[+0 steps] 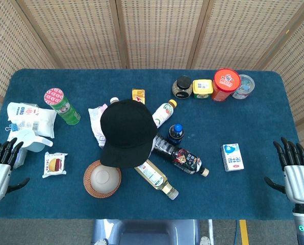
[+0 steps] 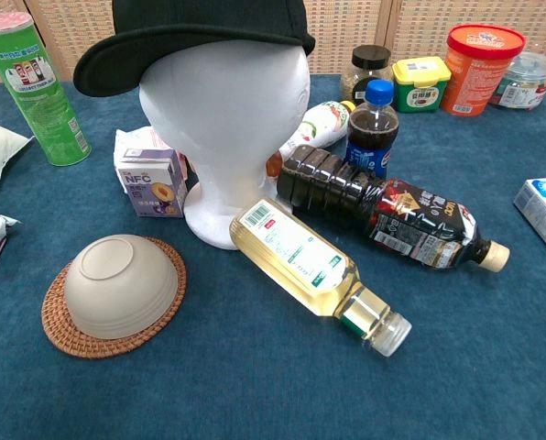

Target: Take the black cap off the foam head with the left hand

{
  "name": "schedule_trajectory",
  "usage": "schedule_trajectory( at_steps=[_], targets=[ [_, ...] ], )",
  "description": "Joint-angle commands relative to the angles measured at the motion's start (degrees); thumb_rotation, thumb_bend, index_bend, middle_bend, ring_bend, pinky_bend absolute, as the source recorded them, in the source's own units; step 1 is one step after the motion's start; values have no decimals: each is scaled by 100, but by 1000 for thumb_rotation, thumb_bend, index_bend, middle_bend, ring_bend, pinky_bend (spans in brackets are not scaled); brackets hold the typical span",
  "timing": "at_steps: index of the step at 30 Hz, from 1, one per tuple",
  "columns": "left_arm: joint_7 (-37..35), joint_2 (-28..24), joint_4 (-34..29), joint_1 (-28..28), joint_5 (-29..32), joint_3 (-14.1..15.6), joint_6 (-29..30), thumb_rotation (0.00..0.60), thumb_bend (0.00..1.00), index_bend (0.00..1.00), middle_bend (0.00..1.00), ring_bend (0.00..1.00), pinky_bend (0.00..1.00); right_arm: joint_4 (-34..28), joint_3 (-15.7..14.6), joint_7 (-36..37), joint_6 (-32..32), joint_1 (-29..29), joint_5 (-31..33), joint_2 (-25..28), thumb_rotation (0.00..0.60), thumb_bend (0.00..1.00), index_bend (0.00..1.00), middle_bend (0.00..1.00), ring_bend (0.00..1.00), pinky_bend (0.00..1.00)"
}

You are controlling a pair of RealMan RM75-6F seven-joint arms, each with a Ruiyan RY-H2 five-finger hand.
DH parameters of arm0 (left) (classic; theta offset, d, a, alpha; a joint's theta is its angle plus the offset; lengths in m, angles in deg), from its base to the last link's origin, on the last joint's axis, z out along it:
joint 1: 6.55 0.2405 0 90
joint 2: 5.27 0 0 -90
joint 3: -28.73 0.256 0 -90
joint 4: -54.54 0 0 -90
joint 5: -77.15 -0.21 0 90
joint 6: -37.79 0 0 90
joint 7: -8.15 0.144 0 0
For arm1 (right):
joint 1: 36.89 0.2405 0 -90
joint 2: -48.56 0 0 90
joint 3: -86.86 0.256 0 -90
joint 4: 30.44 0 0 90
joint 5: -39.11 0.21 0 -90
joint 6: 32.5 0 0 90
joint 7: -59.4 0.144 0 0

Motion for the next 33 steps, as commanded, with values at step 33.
schedule_trajectory(
  at_steps=[33],
  targets=[
    [432, 838, -1010, -807, -1790, -315, 381, 600, 51, 0, 0, 0, 0, -238, -51, 386, -132, 1, 7, 239, 600, 0, 20, 0, 0, 0]
  ],
)
